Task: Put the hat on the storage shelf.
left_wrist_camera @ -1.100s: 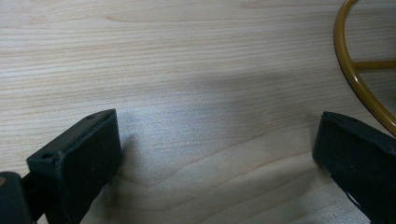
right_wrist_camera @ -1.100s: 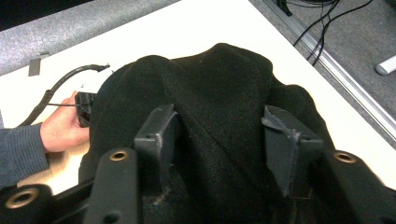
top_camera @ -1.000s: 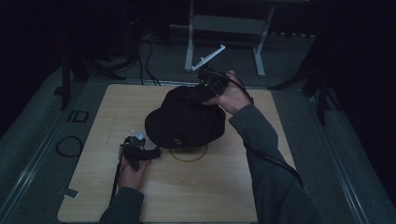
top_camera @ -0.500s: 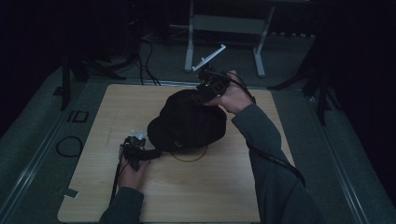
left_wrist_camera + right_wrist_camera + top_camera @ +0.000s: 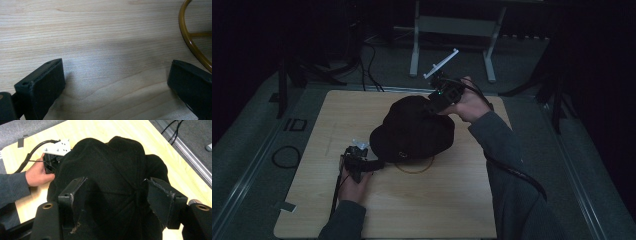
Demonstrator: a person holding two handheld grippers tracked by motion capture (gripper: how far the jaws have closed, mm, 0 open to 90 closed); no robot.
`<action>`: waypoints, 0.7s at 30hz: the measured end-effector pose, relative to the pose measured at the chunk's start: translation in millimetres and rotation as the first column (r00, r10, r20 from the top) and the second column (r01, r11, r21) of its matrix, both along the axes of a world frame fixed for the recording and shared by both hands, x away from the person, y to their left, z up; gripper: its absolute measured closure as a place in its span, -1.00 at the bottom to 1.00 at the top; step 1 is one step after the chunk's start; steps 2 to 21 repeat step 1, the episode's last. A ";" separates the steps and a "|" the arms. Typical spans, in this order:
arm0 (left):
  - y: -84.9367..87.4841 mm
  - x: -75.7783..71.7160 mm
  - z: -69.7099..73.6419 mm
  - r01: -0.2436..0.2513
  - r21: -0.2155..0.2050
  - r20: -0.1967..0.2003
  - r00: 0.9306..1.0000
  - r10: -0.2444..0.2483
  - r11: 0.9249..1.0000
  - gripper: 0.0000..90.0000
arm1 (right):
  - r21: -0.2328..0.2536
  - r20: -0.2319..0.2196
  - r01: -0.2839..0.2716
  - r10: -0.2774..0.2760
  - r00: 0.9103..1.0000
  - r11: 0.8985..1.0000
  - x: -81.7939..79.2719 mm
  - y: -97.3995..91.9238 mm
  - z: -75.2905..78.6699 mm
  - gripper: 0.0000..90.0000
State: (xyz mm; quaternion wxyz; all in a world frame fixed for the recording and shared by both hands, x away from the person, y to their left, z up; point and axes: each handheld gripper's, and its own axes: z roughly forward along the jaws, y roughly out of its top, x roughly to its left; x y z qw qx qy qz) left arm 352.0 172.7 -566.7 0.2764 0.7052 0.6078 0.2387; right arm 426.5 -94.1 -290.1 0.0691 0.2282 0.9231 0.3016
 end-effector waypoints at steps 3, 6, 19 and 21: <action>0.0 0.0 0.0 0.000 0.000 0.000 1.000 0.000 1.000 -0.98 | -0.002 -0.001 -0.001 0.001 1.000 1.000 0.1 -0.8 -0.1 -0.31; 0.0 0.0 0.0 0.000 0.000 0.000 1.000 0.000 1.000 -0.98 | -0.002 -0.001 -0.001 0.001 1.000 1.000 0.1 -0.8 -0.1 -0.31; 0.0 0.0 0.0 0.000 0.000 0.000 1.000 0.000 1.000 -0.98 | -0.002 -0.001 -0.001 0.001 1.000 1.000 0.1 -0.8 -0.1 -0.31; 0.0 0.0 0.0 0.000 0.000 0.000 1.000 0.000 1.000 -0.98 | -0.002 -0.001 -0.001 0.001 1.000 1.000 0.1 -0.8 -0.1 -0.31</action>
